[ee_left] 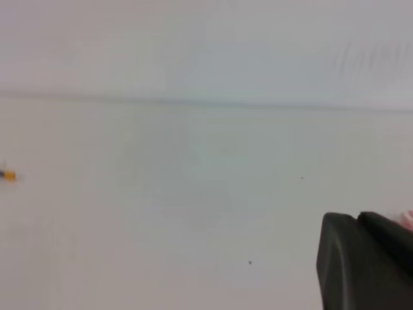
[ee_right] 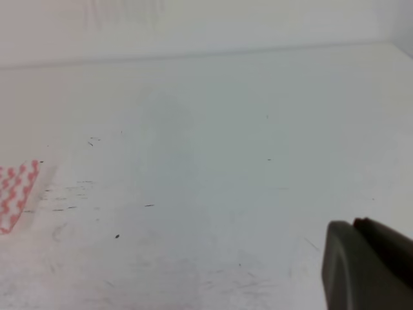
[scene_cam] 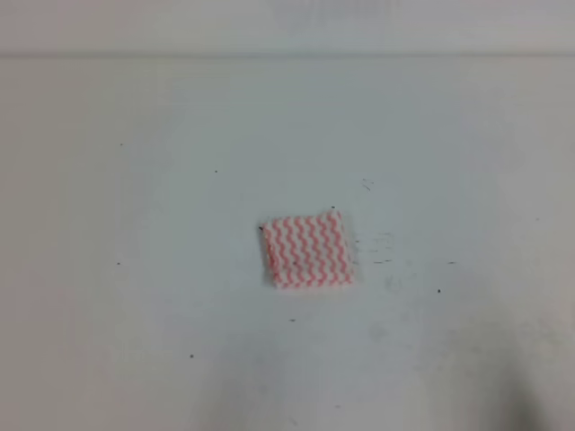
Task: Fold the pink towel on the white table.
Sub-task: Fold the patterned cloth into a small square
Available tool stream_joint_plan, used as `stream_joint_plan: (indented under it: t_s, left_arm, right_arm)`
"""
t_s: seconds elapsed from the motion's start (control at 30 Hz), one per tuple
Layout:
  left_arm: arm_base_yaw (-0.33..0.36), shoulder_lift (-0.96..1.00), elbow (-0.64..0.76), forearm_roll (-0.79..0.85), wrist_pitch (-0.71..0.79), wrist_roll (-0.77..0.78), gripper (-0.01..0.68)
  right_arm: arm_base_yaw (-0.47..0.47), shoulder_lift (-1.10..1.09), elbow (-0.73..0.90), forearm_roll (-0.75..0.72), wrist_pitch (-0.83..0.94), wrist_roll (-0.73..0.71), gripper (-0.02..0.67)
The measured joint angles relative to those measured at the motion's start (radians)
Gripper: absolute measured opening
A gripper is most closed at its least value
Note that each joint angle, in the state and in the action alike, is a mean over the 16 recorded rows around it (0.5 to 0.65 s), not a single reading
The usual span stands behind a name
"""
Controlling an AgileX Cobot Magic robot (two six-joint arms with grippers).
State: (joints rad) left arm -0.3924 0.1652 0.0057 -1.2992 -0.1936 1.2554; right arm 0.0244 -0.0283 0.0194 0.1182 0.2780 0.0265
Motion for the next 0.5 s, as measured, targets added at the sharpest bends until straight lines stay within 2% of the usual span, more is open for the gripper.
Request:
stream_joint_plan:
  t_s: [0.13, 0.33, 0.5]
  left_arm:
    - [0.053, -0.034, 0.0, 0.307, 0.063, -0.252, -0.001]
    - [0.157, -0.105, 0.0, 0.831, 0.238, -0.733, -0.001]
    - [0.225, -0.159, 0.0, 1.138, 0.37, -1.051, -0.001]
  right_arm:
    - [0.0, 0.001, -0.001, 0.001, 0.001, 0.0, -0.018]
    - [0.0, -0.001, 0.001, 0.001, -0.001, 0.001, -0.018]
    - [0.0, -0.002, 0.002, 0.0, -0.003, 0.002, -0.018]
